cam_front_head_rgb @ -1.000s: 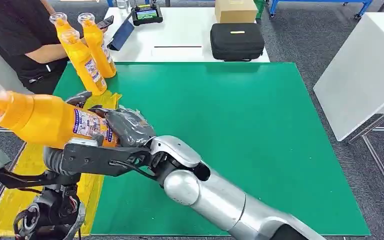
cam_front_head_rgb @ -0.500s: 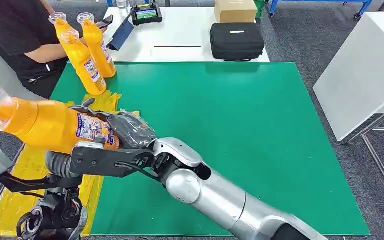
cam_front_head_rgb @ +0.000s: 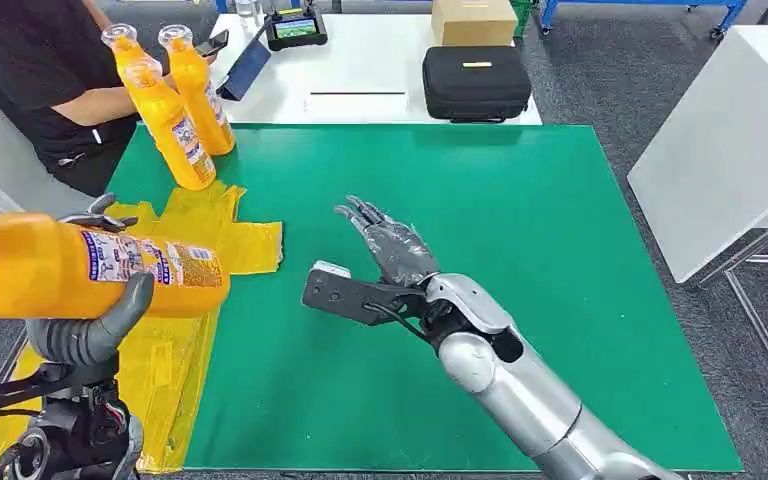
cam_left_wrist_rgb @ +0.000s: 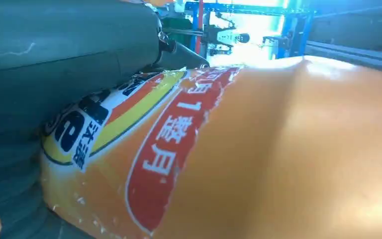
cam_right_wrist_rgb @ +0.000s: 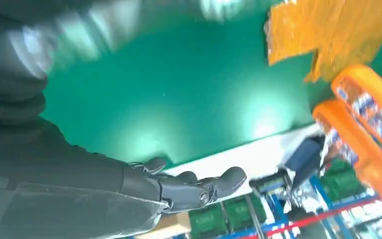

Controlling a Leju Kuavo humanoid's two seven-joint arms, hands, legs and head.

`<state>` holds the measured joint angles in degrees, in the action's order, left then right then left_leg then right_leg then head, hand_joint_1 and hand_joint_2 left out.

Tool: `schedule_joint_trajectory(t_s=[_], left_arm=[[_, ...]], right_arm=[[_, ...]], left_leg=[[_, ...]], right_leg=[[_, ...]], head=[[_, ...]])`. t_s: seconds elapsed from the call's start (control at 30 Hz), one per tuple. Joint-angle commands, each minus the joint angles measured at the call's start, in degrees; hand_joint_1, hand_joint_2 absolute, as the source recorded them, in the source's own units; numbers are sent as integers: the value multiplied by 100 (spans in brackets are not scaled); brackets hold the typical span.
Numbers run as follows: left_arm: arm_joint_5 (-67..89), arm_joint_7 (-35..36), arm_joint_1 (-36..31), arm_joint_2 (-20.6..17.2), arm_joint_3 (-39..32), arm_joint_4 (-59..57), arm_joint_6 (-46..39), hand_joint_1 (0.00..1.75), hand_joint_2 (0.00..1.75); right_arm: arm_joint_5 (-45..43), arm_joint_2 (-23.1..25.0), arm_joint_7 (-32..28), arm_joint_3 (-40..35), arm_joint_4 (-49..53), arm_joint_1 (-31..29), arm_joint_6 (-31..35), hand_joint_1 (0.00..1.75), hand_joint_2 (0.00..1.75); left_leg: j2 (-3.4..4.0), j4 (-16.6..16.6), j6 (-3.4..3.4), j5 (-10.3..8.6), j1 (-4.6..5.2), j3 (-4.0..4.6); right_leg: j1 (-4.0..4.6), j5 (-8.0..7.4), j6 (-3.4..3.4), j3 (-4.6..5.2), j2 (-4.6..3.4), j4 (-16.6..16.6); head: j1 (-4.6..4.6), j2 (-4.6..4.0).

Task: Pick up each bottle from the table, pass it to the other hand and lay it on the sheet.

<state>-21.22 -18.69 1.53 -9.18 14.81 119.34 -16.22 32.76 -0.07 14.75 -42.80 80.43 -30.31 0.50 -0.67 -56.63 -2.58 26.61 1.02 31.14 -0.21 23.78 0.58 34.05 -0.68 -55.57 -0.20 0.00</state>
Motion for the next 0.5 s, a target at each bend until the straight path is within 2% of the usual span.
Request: schedule_joint_trajectory(t_s=[0.03, 0.1, 0.13, 0.17, 0.2, 0.23, 0.33, 0.4, 0.43, 0.5], left_arm=[[456, 22, 238, 60, -553, 55, -153, 175, 175], [880, -2, 356, -41, -697, -3, -196, 175, 175], [1269, -43, 381, -129, -779, -81, -279, 175, 175], [1915, -67, 381, -201, -863, -186, -482, 175, 175], [2315, -58, 375, -238, -895, -249, -610, 175, 175], [3320, -72, 338, -305, -978, -396, -1002, 175, 175], [6269, 197, 204, -458, -1217, -890, -2068, 175, 175], [6273, 199, 200, -514, -1188, -913, -2124, 175, 175], [7288, 455, 231, -592, -1244, -1067, -2218, 175, 175], [8005, 986, 242, -875, -1121, -1344, -1893, 175, 175]], right_arm=[[73, -722, -70, 1268, 1183, 753, 173, 0, 0], [-53, -982, -216, 1680, 1661, 1121, 188, 0, 0], [-153, -1046, -326, 1922, 1973, 1348, 180, 0, 0], [-138, -1078, -378, 2137, 2258, 1566, 152, 0, 0], [-123, -1071, -400, 2243, 2395, 1673, 145, 0, 0], [-132, -1064, -457, 2401, 2625, 1855, 71, 0, 0], [-294, -966, -586, 2600, 3015, 2060, -66, 0, 0], [-298, -925, -543, 2587, 3076, 2026, -128, 0, 0], [-427, -900, -606, 2619, 3130, 2061, -169, 0, 0], [-614, -917, -670, 2714, 3344, 2213, -189, 0, 0]], left_leg=[[-10, 5, 25, 13, -12, -37], [-25, 2, 11, 0, -4, -9], [-38, 1, 31, 15, -15, -40], [-36, 5, 15, 4, -7, -16], [-42, 5, 23, 11, -12, -30], [-28, 4, 9, 0, -2, -2], [-35, 6, 24, 9, -7, -22], [-24, 7, 16, 5, -1, -9], [-19, 6, 21, 8, -2, -14], [-11, 7, 20, 7, -3, -14]], right_leg=[[12, 17, -1, -41, 26, 10], [7, 8, 2, -13, 32, 9], [17, 26, 3, -52, 54, 13], [10, 13, 3, -25, 39, 13], [15, 22, 3, -42, 50, 15], [6, 9, 2, -7, 28, 7], [10, 21, 1, -31, 42, 8], [4, 12, 0, -12, 29, 5], [5, 14, 0, -15, 26, 4], [6, 9, -1, -13, 17, 6]], head=[[4, 0], [2, 0], [2, 0], [0, 0], [2, 0], [4, 0], [2, 0], [4, 0], [2, 0], [2, 0]])
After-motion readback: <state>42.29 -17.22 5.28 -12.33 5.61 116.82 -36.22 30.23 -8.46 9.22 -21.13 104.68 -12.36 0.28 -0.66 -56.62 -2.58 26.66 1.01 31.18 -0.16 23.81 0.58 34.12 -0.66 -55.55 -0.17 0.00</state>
